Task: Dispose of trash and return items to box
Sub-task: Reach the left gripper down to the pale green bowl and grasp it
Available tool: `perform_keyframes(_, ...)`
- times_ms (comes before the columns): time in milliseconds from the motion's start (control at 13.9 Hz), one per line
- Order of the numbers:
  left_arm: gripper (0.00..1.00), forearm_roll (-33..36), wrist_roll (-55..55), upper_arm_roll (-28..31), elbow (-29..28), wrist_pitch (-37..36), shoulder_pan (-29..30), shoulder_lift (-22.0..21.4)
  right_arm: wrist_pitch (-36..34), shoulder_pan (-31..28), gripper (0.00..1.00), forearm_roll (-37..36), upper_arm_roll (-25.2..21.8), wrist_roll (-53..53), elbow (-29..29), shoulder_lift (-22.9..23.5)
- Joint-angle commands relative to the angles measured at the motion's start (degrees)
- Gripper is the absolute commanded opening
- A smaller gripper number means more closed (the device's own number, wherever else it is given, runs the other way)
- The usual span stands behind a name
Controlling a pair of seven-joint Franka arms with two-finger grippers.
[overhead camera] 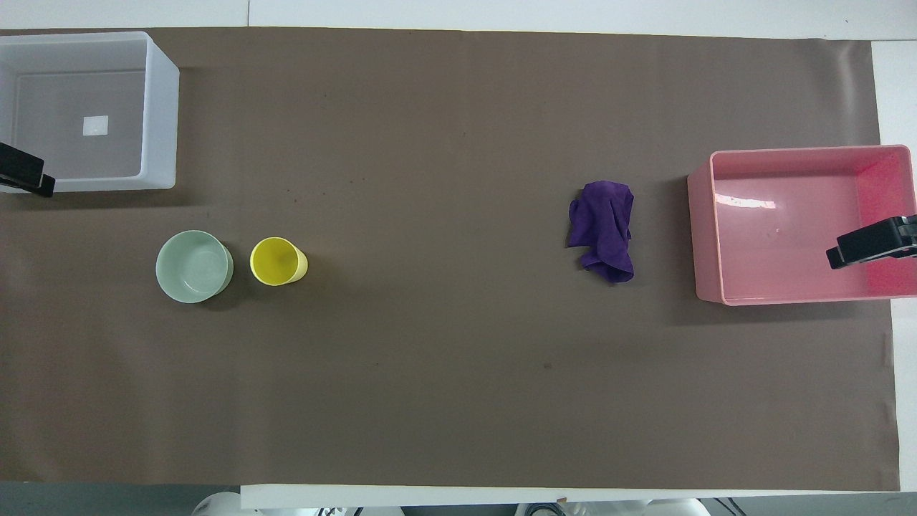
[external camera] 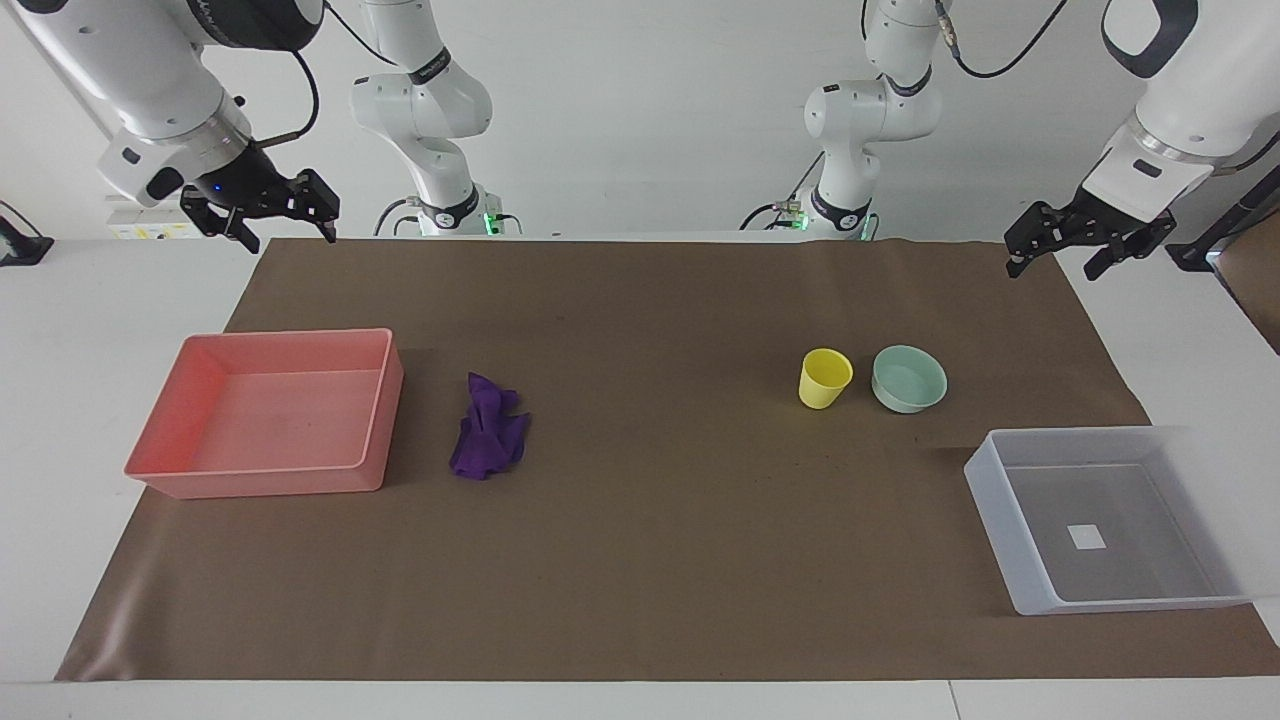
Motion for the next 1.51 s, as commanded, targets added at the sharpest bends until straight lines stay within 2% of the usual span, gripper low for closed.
perform_keyframes(0,1.0,1.22,-0.45,0.2,1.71,-1.33,-0.52,0.86,-0.1,-0.34,1.0,0.64,0.28,1.04,-0.01,-0.09)
perform_keyframes(144,1.0,1.14,-1.05,0.2,-0.3,-0.98,-0.52,0.16,-0.01,-0.34,1.0,0.64,0.28,1.04,-0.01,-0.09)
perform_keyframes(216,1.0,1.14,-2.01,0.2,-4.32,0.33,-0.6,-1.84,-0.01,-0.34,1.0,0.64,0.28,1.04,-0.01,-0.09)
perform_keyframes(360,1.0,1.14,-7.09,0.2,-19.48,10.91,-1.21,-8.85,-0.01,-0.34,1.0,0.64,0.37,1.04,-0.01,-0.09)
perform_keyframes(505,1.0,1.14,-10.89,0.11,-36.54,26.72,-0.43,-15.72,-0.01,-0.34,1.0,0.64,0.28,1.04,-0.01,-0.09)
perform_keyframes(577,1.0,1.14,-11.33,0.2,-41.92,31.49,-0.25,-16.36,-0.01,-0.34,1.0,0.64,0.37,1.04,-0.01,-0.09)
perform_keyframes(721,1.0,1.14,-11.69,0.2,-48.54,37.66,0.27,-14.71,-0.01,-0.34,1.0,0.64,0.28,1.04,-0.01,-0.09)
perform_keyframes(937,0.97,1.14,-14.06,0.11,-52.16,47.07,0.18,-10.23,-0.1,-0.34,1.0,0.64,0.28,0.52,-0.01,-1.4)
perform_keyframes(1009,0.78,1.14,-14.24,0.2,-53.65,49.71,0.27,-9.43,0.34,-0.25,1.0,0.73,0.37,0.17,-0.1,-1.41)
perform_keyframes(1081,0.23,1.14,-14.67,0.2,-54.54,52.52,0.27,-8.73,1.73,0.19,1.0,0.73,0.63,0.77,-0.53,-1.41)
perform_keyframes(1153,0.04,1.05,-14.24,0.2,-55.07,54.29,0.54,-8.2,4.44,1.76,1.0,0.73,0.81,1.48,-1.32,-1.41)
perform_keyframes(1225,0.0,1.14,-14.24,0.2,-55.07,54.91,0.54,-7.5,6.47,3.51,1.0,0.81,0.81,3.31,-2.64,-1.23)
perform_keyframes(1441,0.0,1.14,-13.89,0.2,-55.16,55.09,0.54,-7.31,12.8,8.18,1.0,0.9,0.81,9.81,-4.57,1.14)
